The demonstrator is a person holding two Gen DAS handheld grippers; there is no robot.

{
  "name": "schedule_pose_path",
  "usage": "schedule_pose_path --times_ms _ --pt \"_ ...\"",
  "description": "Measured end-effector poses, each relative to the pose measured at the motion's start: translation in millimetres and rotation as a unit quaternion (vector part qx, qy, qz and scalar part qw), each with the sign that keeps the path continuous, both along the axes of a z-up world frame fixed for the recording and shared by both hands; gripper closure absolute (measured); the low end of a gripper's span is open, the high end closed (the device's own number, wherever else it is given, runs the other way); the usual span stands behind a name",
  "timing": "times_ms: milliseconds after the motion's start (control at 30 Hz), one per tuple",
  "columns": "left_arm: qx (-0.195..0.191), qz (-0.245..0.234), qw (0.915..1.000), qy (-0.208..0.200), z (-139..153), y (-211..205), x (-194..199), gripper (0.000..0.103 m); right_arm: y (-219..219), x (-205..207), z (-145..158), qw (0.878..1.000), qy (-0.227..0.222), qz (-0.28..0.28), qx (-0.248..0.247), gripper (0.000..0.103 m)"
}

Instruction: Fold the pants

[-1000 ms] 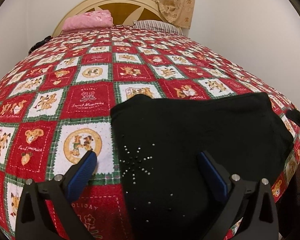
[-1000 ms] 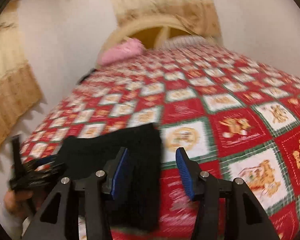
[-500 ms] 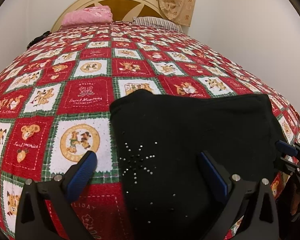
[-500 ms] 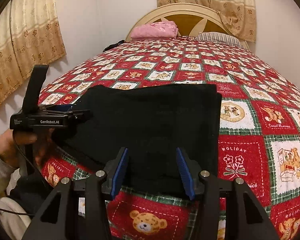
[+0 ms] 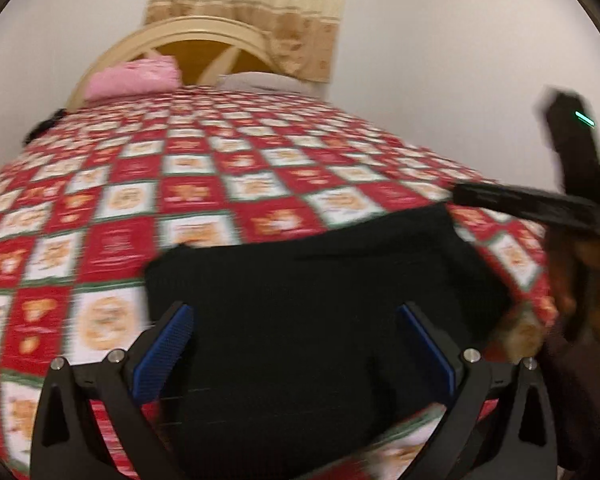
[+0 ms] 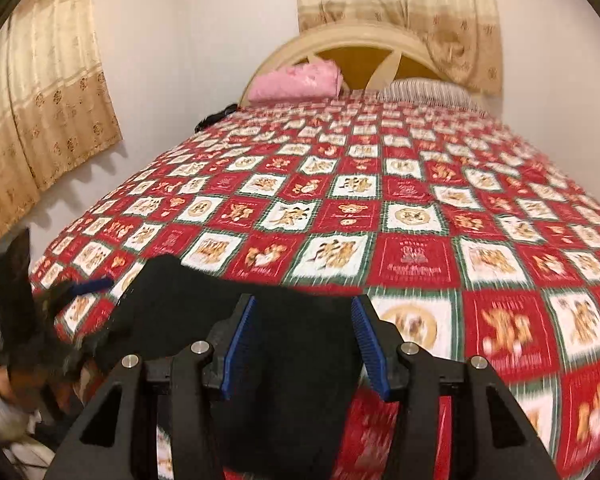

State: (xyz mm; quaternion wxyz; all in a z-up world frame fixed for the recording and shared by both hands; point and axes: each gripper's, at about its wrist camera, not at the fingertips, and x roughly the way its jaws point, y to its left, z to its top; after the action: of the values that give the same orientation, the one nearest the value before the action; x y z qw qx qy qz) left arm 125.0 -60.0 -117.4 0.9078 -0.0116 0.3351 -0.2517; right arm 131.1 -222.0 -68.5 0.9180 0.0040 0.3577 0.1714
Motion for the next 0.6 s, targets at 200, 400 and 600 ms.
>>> schedule_pose_path --times_ms 200,400,600 --pt "-0.054 -0.121 0.9909 0.023 -13.1 -58.9 -9.0 0.0 4.2 42.7 -18.0 0.995 0.084 0.06 -0.013 0.052" --pt "0.008 -0.152 0.9878 0.032 -34.9 -86.9 -14.1 0.0 7.8 43.6 -32.8 0.991 0.094 0.06 -0.068 0.071" --pt "-0.029 -0.129 0.9906 0.036 -16.3 -49.4 -17.9 0.0 -6.2 9.2 -13.2 0.998 0.019 0.041 -0.052 0.068"
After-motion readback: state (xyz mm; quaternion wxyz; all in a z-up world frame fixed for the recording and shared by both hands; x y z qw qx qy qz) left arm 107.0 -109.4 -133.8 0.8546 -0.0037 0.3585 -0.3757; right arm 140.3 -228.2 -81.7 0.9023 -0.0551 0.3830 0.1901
